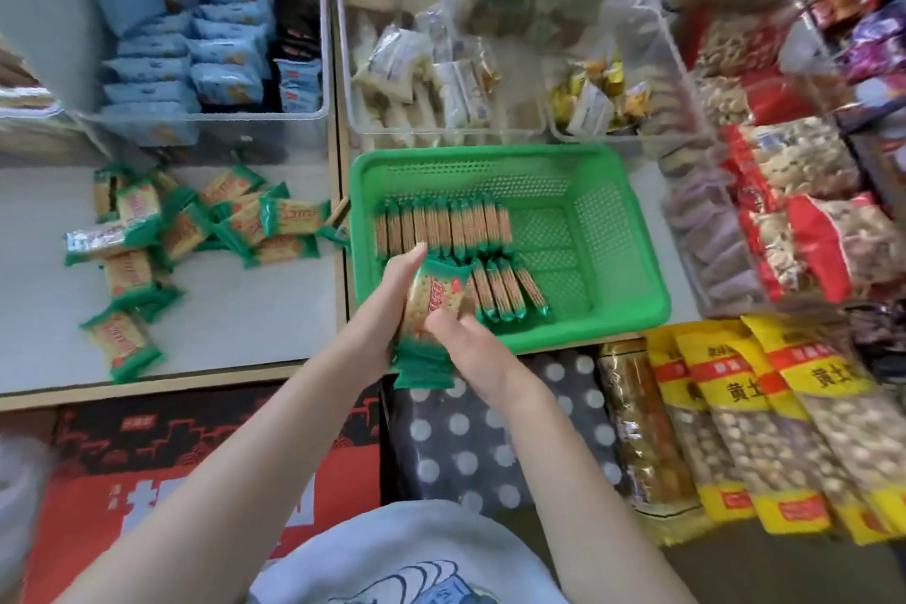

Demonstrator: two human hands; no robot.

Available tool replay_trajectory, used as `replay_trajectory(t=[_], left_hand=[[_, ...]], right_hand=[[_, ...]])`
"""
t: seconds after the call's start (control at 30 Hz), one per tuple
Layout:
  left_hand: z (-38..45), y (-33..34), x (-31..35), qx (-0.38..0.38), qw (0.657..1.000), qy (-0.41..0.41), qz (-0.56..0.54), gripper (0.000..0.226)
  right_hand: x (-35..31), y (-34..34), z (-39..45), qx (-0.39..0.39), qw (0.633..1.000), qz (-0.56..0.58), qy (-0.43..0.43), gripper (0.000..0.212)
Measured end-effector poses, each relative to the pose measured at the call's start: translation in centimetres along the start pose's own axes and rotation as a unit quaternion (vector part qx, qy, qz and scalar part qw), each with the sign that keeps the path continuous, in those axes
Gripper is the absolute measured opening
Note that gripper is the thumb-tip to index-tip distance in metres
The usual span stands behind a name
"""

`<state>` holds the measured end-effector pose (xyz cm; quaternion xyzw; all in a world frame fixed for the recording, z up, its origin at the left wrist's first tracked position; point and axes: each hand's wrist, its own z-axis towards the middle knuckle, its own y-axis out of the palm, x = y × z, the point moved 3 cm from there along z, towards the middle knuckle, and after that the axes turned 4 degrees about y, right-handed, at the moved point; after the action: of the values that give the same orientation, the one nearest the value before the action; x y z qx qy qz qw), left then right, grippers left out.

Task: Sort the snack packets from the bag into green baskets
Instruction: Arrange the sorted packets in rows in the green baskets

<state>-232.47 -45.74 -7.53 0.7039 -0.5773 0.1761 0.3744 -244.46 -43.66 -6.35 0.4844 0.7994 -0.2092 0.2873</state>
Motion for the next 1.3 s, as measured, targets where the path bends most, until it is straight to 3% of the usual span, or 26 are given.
replay_trajectory(t=[0.07, 0.17, 0.2, 0.23, 0.3, 0.33, 0.37, 0.43, 0.53, 0.63, 0.9, 1.03, 1.2, 1.3], left_hand=[[1.4, 2.0, 0.2, -0.029, 0.995, -0.006, 0.095, 0.078], [3.0, 4.6, 1.1, -0.055, 0.981, 0.069, 0.171, 0.036], [4.0, 4.5, 1.1, -0.023, 0.966, 0.125, 0.226, 0.043], [4.9, 4.1, 1.0, 0.029, 0.934, 0.188, 0.302, 0.056], [5.9, 2.2, 0.4, 0.167, 0.819, 0.279, 0.473, 0.065], [6.1, 0.9, -0.3, 0.226, 0.762, 0.284, 0.537, 0.064], [6.6, -0.5, -1.2, 0.258, 0.727, 0.271, 0.576, 0.064], [7.2, -2.3, -2.5, 0.276, 0.694, 0.224, 0.626, 0.073], [7.9, -2.8, -3.5, 0.270, 0.681, 0.192, 0.653, 0.077], [7.9, -2.6, -3.3, 0.276, 0.672, 0.183, 0.662, 0.077], [8.2, -2.8, -3.6, 0.273, 0.657, 0.158, 0.684, 0.077], [8.3, -2.9, -3.6, 0.272, 0.649, 0.162, 0.691, 0.078], [8.2, -2.9, -3.7, 0.265, 0.652, 0.163, 0.692, 0.079], [7.9, -2.8, -3.2, 0.245, 0.685, 0.174, 0.664, 0.074]], right_hand=[[0.7, -1.8, 0.6, 0.004, 1.000, 0.010, 0.000, 0.088], [0.8, -5.5, 1.6, 0.068, 0.996, 0.047, -0.027, 0.105], [0.8, -7.0, 1.9, 0.099, 0.992, 0.066, -0.037, 0.110], [0.7, -8.4, 2.4, 0.131, 0.987, 0.083, -0.046, 0.111], [0.0, -11.7, 3.5, 0.198, 0.975, 0.091, -0.046, 0.105], [-0.4, -13.4, 4.2, 0.239, 0.968, 0.071, -0.039, 0.104], [-0.9, -15.2, 5.0, 0.286, 0.957, 0.032, -0.029, 0.106], [-1.7, -18.3, 7.2, 0.369, 0.924, -0.099, 0.005, 0.112], [-2.3, -20.2, 11.5, 0.414, 0.867, -0.272, 0.057, 0.117], [-2.2, -19.8, 15.2, 0.357, 0.867, -0.333, 0.099, 0.114], [0.6, -18.4, 15.9, 0.326, 0.902, -0.236, 0.158, 0.102], [0.1, -17.6, 16.0, 0.325, 0.920, -0.172, 0.137, 0.097], [0.3, -17.6, 14.7, 0.335, 0.913, -0.189, 0.136, 0.096], [0.4, -16.8, 12.7, 0.385, 0.895, -0.195, 0.115, 0.091]])
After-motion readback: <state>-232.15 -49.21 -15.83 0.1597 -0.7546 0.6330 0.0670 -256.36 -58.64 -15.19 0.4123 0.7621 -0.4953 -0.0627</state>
